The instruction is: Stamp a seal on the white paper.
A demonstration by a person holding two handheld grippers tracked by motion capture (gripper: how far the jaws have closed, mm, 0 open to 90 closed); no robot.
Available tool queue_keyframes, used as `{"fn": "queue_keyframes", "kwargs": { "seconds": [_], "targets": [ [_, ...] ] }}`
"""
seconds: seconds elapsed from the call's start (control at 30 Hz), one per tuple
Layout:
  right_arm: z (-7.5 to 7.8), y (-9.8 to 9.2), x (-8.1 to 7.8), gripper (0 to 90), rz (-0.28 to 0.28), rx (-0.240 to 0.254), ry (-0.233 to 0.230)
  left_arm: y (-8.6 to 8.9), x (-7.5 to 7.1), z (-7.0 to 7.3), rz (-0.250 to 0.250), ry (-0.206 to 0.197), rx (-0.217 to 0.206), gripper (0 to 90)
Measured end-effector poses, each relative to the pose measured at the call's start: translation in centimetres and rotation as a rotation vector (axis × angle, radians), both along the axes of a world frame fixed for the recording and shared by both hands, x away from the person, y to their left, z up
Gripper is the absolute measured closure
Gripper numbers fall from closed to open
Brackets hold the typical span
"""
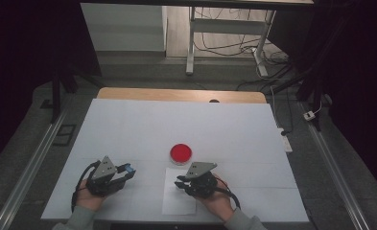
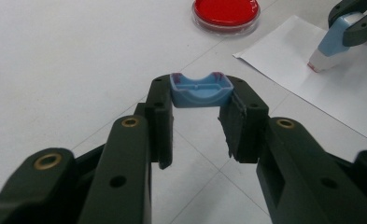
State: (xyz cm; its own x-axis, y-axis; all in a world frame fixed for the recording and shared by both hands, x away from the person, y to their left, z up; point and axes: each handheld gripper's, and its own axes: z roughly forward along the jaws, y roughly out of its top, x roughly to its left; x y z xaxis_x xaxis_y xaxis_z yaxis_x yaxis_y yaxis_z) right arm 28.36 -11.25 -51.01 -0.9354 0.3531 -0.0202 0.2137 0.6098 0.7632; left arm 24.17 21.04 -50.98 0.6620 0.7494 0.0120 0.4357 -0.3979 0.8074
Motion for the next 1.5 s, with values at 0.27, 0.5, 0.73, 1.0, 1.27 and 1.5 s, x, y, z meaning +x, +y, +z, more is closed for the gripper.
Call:
{"fn": "queue_keyframes", "kwargs": {
  "seconds": [0.27,0.5,0.73,1.0,1.27,1.5],
  "targets": [
    [-0.14,-0.09,-0.04,76.1,0.000,0.010,-0.006,0.28,-0.05,0.12,0.009,-0.004,-0.007,65.4],
    [-0.22,-0.09,-0.17,76.2,-0.001,0.013,-0.013,0.27,-0.04,0.13,0.008,-0.004,-0.007,65.4],
    [-0.26,-0.14,-0.28,76.1,-0.002,0.012,-0.024,0.37,-0.07,0.18,0.011,-0.006,-0.009,65.4],
    [-0.27,-0.09,-0.42,76.1,-0.007,0.011,-0.032,0.39,-0.10,0.22,0.012,-0.007,-0.010,65.4],
    [-0.33,-0.17,-0.39,76.1,-0.009,0.019,-0.027,0.44,-0.09,0.22,0.013,-0.007,-0.009,65.4],
    [-0.24,-0.15,-0.23,75.8,0.002,0.020,-0.023,0.50,-0.10,0.24,0.015,-0.009,-0.010,65.4]
  ]
}}
